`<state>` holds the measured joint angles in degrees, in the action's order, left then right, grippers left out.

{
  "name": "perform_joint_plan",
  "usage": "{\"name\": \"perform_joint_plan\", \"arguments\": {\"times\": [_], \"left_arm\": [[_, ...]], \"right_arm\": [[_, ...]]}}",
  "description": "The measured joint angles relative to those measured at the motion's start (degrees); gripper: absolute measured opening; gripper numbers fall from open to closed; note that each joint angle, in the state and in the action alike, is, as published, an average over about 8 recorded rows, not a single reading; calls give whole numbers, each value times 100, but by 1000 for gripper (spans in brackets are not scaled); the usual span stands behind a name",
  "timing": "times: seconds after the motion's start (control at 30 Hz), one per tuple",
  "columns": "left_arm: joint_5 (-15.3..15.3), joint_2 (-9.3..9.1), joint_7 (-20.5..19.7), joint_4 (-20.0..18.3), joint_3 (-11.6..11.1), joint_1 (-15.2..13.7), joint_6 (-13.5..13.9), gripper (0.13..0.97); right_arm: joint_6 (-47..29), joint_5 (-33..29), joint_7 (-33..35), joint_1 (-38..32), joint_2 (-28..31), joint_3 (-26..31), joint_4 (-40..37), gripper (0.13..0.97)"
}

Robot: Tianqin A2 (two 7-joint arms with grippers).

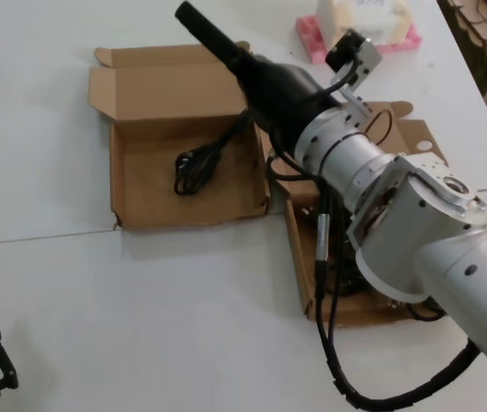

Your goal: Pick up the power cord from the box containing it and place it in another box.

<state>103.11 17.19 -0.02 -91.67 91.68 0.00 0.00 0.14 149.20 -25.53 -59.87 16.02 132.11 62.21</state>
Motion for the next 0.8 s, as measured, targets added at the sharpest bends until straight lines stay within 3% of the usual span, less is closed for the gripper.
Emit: {"name": "perform_joint_plan", "arguments": {"times": [0.3, 0.57, 0.8], "left_arm": [[0, 0, 0, 0, 0, 0, 0, 163], [0, 0, 0, 0, 0, 0, 0, 193], [1, 0, 1, 0, 0, 0, 0, 284]], "right_arm": [[79, -403, 0, 474, 31, -376, 405, 718], [69, -848, 0, 1058, 40, -764, 674, 965], [60, -1265, 0, 1605, 49, -1128, 926, 965]]}}
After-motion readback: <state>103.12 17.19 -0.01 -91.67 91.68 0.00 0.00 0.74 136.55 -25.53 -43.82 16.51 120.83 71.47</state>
